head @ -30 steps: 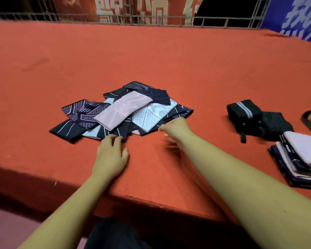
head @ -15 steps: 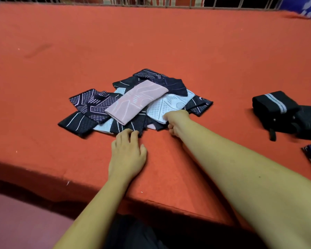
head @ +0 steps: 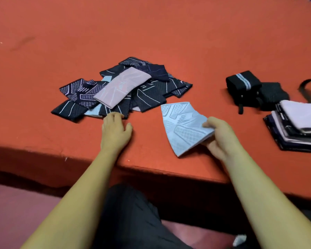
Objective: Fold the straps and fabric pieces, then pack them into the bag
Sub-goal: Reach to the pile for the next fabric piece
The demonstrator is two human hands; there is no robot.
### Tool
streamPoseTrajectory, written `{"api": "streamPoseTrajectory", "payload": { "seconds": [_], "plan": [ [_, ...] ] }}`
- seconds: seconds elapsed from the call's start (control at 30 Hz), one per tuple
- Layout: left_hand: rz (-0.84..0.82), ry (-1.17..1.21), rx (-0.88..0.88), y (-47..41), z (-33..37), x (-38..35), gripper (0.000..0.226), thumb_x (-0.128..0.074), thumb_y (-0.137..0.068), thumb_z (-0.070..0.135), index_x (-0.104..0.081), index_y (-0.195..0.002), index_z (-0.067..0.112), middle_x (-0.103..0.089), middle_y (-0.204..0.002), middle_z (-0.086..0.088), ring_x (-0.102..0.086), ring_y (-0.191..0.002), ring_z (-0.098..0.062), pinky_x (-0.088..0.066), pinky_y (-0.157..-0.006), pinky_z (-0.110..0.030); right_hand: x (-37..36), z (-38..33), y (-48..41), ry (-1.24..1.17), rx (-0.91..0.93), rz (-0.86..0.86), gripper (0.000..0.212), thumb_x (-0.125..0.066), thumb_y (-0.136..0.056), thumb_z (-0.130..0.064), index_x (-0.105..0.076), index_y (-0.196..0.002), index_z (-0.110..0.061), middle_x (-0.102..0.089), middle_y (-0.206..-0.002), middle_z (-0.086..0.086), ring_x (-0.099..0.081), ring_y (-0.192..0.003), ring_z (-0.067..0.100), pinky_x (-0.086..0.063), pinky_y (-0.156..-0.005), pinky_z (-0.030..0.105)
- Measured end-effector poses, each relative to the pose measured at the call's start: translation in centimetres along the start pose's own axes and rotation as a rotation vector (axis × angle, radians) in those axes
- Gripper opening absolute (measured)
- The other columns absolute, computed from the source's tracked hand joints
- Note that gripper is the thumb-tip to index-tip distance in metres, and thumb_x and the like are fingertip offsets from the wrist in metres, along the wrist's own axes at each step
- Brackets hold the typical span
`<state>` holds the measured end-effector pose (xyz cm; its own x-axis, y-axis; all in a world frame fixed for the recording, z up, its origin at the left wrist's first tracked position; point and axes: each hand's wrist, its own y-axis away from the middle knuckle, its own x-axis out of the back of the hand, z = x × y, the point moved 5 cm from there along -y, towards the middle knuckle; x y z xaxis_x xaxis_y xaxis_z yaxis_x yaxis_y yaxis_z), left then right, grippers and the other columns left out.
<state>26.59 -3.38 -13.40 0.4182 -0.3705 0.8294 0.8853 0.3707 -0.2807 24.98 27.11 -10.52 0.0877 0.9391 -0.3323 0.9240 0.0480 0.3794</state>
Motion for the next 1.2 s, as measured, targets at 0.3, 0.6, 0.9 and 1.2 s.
{"api": "streamPoseTrajectory", "payload": {
  "seconds": [0.3, 0.6, 0.9, 1.2],
  "plan": [
    [-0.286, 0.455, -0.008, 3.9, 13.6, -4.2, 0.024, -0.062, -0.089, 0.017, -0.059, -0.111, 0.007, -0.063, -0.110, -0.007, -0.057, -0.102, -0.021, -0.039, -0.084, -0.024, 12.7, -2.4, 2.8, 0.117, 0.056, 0.364, 0.009, -0.061, -0.090, -0.006, -0.055, -0.084, -0.007, -0.066, -0.088, 0.017, -0.067, -0.076, 0.028, -0.055, -0.077, 0.046],
    [-0.280, 0.100, 0.014, 5.0, 17.3, -9.0, 0.052, -0.063, -0.083, 0.053, -0.062, -0.120, 0.016, -0.063, -0.115, -0.005, -0.052, -0.111, -0.033, -0.038, -0.096, -0.041, 17.9, -2.1, 2.2, 0.451, 0.296, 0.405, 0.018, -0.055, -0.091, -0.003, -0.066, -0.105, -0.005, -0.072, -0.100, 0.008, -0.068, -0.089, 0.021, -0.054, -0.080, 0.036],
    [-0.313, 0.734, 0.145, 7.5, 18.8, -7.6, 0.017, -0.062, -0.089, 0.020, -0.050, -0.082, 0.010, -0.053, -0.076, 0.001, -0.046, -0.070, -0.013, -0.036, -0.063, -0.032, 17.7, -3.2, 1.8, 0.596, 0.478, 0.364, 0.016, -0.054, -0.096, -0.010, -0.064, -0.109, -0.011, -0.071, -0.103, 0.002, -0.067, -0.096, 0.020, -0.053, -0.087, 0.036],
    [-0.197, 0.931, 0.088, 9.8, 22.7, -5.9, 0.007, -0.053, -0.093, 0.015, -0.048, -0.095, 0.020, -0.048, -0.074, 0.004, -0.042, -0.063, -0.008, -0.037, -0.064, -0.036, 17.5, -2.5, 0.5, 0.411, 0.377, 0.253, 0.031, -0.056, -0.087, 0.002, -0.053, -0.106, -0.023, -0.064, -0.078, 0.006, -0.053, -0.065, 0.013, -0.043, -0.059, 0.023]
  ]
}}
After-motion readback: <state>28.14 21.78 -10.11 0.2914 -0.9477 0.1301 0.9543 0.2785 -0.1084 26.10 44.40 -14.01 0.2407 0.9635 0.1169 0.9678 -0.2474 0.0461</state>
